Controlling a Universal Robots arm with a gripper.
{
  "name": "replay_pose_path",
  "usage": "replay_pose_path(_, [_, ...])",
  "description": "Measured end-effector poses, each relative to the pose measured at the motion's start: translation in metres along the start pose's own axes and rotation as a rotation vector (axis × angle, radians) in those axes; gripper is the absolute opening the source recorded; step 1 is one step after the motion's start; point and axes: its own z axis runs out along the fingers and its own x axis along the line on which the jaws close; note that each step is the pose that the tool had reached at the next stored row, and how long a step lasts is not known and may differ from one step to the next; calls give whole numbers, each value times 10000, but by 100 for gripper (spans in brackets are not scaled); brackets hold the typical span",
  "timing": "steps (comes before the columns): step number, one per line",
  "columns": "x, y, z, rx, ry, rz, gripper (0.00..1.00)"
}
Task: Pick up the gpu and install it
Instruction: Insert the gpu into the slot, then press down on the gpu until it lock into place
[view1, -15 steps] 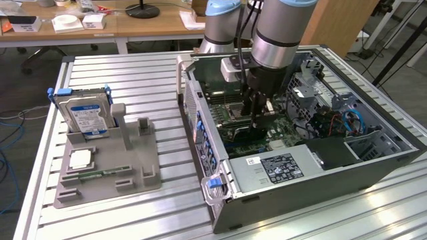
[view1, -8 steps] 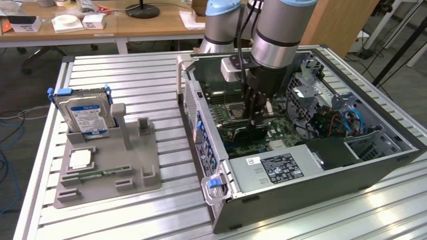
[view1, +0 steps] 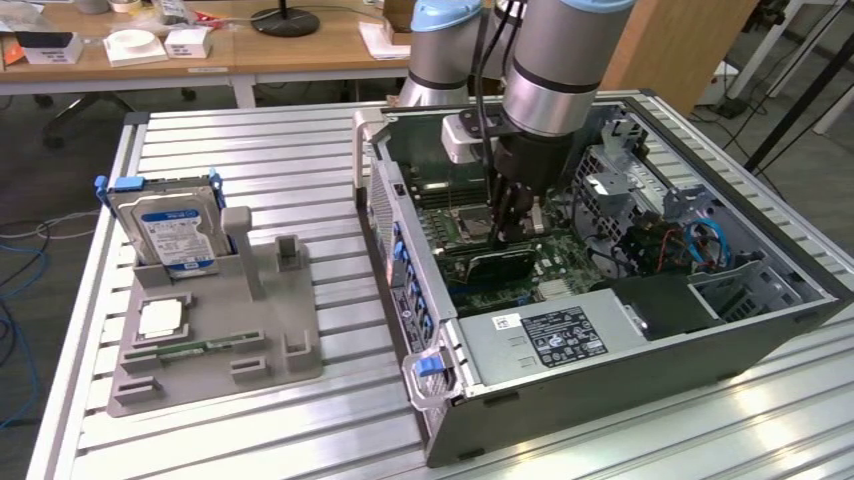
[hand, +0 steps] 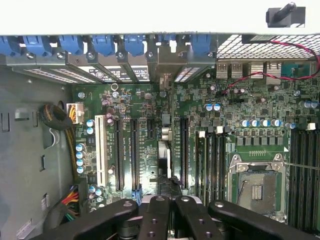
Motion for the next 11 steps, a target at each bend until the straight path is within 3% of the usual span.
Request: replay_pose_path(11, [0,0,-19,0,0,-1,11])
